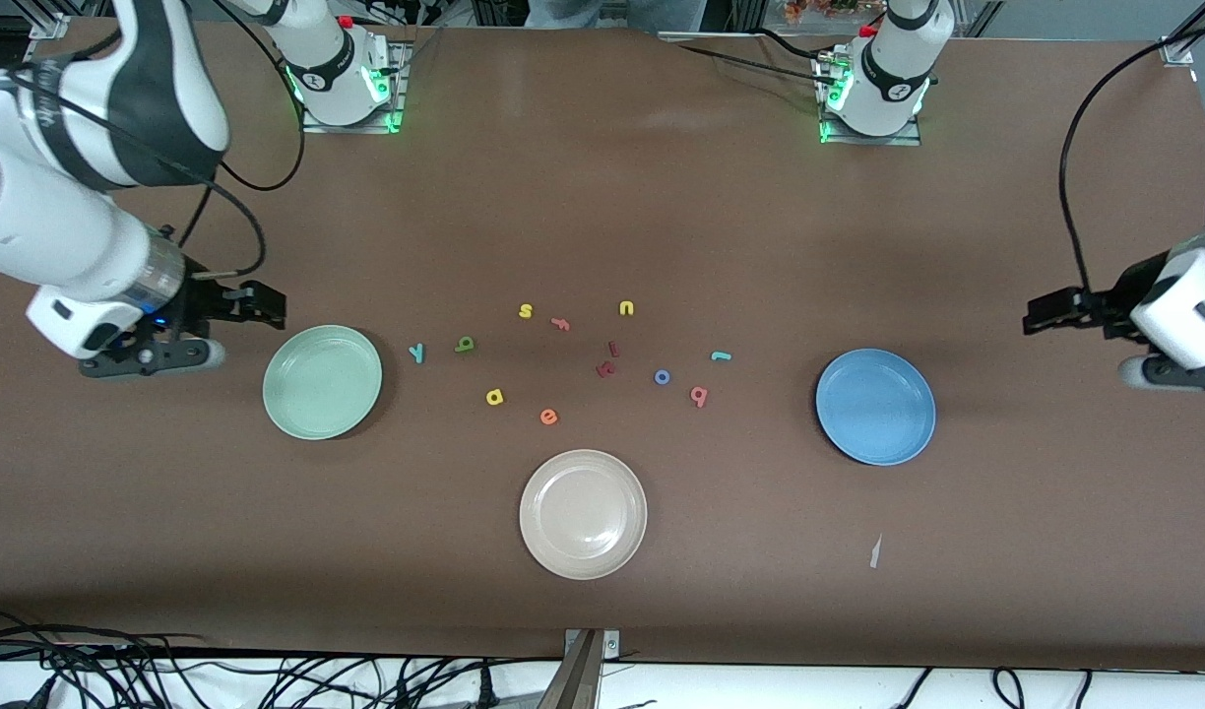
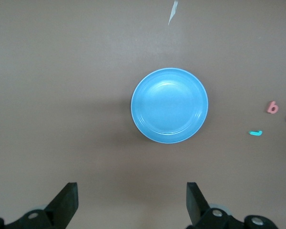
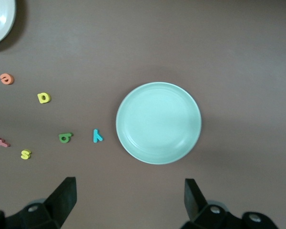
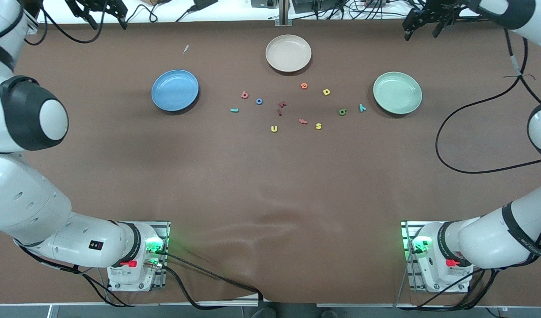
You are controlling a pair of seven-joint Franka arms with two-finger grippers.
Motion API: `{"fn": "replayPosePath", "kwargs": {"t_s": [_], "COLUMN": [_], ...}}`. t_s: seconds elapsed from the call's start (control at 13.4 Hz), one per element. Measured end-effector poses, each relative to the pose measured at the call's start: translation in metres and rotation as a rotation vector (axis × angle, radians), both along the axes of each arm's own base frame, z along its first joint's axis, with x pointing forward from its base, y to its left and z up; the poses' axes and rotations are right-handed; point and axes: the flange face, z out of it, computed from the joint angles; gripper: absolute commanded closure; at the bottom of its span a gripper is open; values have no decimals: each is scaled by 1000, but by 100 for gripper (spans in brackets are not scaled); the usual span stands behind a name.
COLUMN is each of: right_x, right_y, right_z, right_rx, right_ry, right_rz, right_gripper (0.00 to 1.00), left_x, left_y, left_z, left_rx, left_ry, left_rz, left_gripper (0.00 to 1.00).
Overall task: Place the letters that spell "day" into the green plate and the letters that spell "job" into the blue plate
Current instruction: 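Move the right gripper toward the letters while the left gripper follows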
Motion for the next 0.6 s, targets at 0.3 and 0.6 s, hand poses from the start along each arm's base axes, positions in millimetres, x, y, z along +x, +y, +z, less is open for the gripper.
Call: {"fn": "replayPosePath", "kwargs": {"t_s": [0.3,0.6], "right_x": [4,-2], "right_y": [33,38], "right_z": [-28,-76], "right_rx": [-9,1], "right_ry": [8,-43], "right_rz": [48,57], "right_gripper": [0,0], "left_x": [10,17], "left_y": [-17,-63], "left_z": [-34,-74], "left_rx": [7,-60], "left_ry": [44,74], "left_rz": [-24,-31], "left_gripper": [0,0]}}
